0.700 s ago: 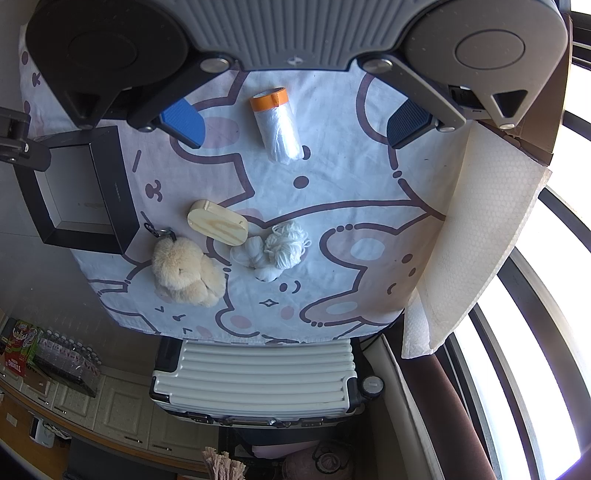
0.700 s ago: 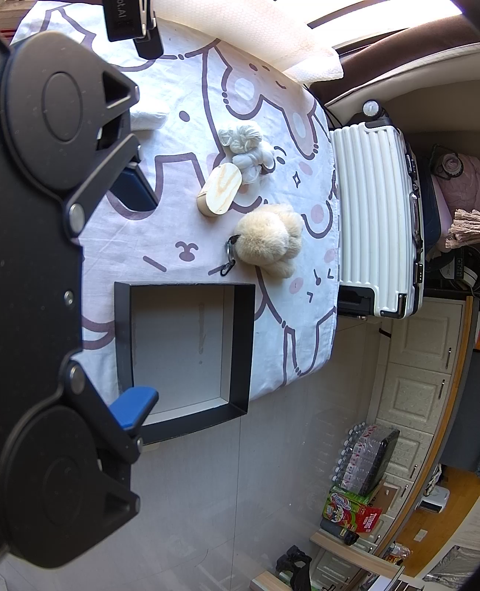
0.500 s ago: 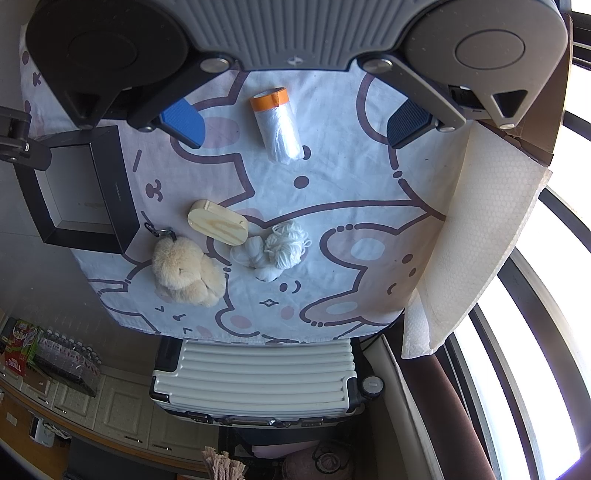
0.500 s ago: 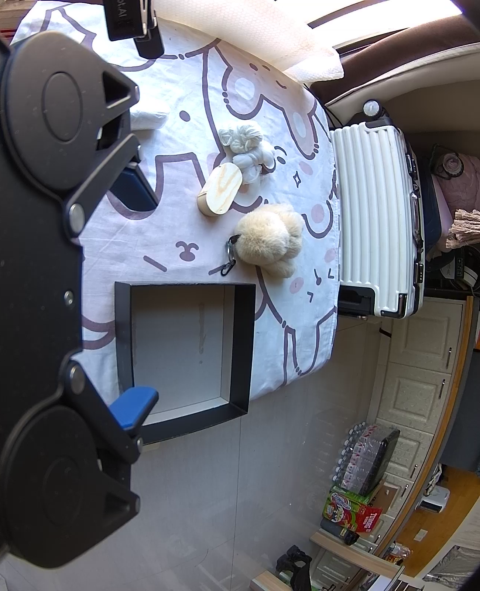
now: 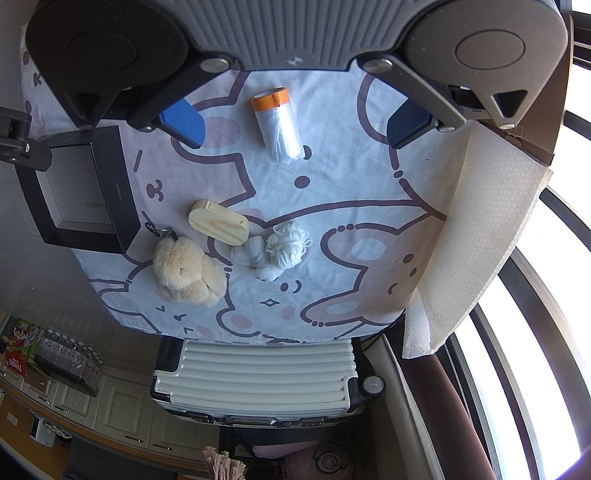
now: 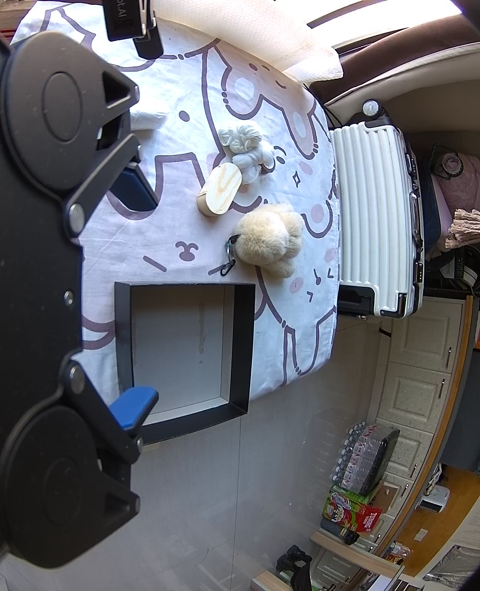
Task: Organize objects
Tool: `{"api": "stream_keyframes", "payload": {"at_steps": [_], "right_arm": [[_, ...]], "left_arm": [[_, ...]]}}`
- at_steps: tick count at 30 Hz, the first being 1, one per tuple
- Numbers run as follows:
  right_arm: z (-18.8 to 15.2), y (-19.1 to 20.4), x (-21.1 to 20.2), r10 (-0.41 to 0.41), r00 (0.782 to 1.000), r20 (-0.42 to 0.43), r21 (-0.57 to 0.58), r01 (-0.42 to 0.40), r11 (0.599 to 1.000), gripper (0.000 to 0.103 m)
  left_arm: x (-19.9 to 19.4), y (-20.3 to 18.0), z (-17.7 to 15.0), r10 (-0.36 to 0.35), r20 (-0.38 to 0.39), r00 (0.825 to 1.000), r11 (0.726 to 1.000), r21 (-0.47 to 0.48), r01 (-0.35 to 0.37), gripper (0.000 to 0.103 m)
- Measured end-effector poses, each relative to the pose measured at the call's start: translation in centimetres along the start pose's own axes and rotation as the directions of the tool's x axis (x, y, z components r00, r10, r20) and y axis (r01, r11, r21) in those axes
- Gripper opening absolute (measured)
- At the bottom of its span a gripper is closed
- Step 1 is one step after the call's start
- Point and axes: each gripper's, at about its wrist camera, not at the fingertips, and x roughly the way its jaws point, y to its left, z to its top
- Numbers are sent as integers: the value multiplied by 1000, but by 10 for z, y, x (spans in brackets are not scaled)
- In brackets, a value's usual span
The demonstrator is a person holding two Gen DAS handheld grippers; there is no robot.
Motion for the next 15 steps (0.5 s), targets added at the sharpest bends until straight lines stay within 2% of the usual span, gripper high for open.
{"api": "stream_keyframes", "payload": {"at_steps": [15], "right_arm": [[0, 0, 0, -19, 1000, 6, 29, 18, 999, 102]], "left_arm": [[0, -1, 0, -42, 5, 999, 998, 48, 41, 103]]}}
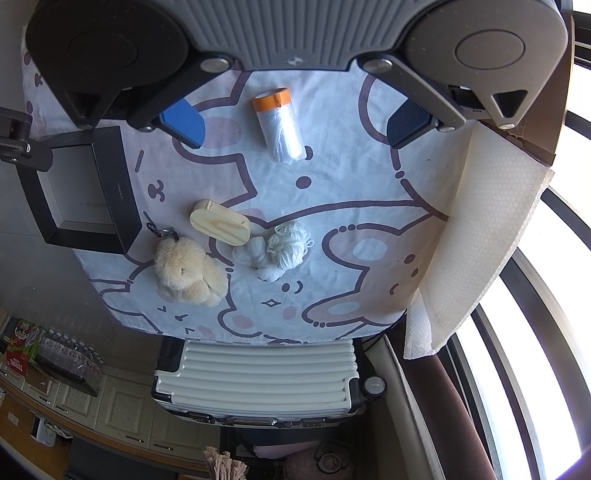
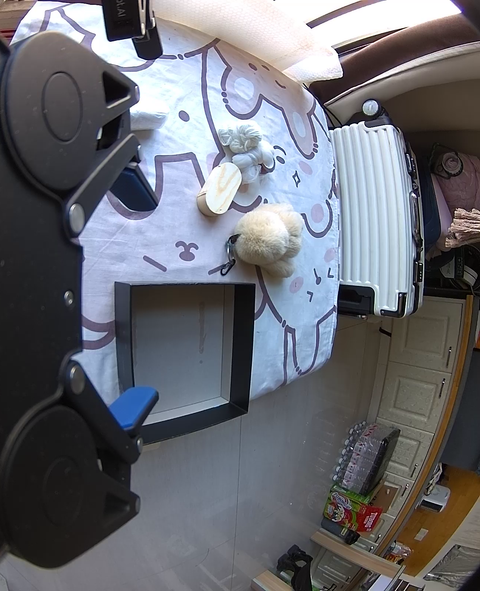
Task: Organize objects
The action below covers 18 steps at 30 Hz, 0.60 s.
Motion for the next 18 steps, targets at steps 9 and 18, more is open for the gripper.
{"api": "stream_keyframes", "payload": {"at_steps": [9, 18], "right_arm": [[-1, 0, 1, -11, 1000, 4, 17, 11, 1000, 102], [-2, 0, 1, -22, 1000, 7, 35, 22, 999, 102]], "left_arm": [[0, 0, 0, -24, 3, 1000, 999, 29, 24, 103], [0, 1, 0, -50, 7, 999, 997, 62, 49, 103]]}}
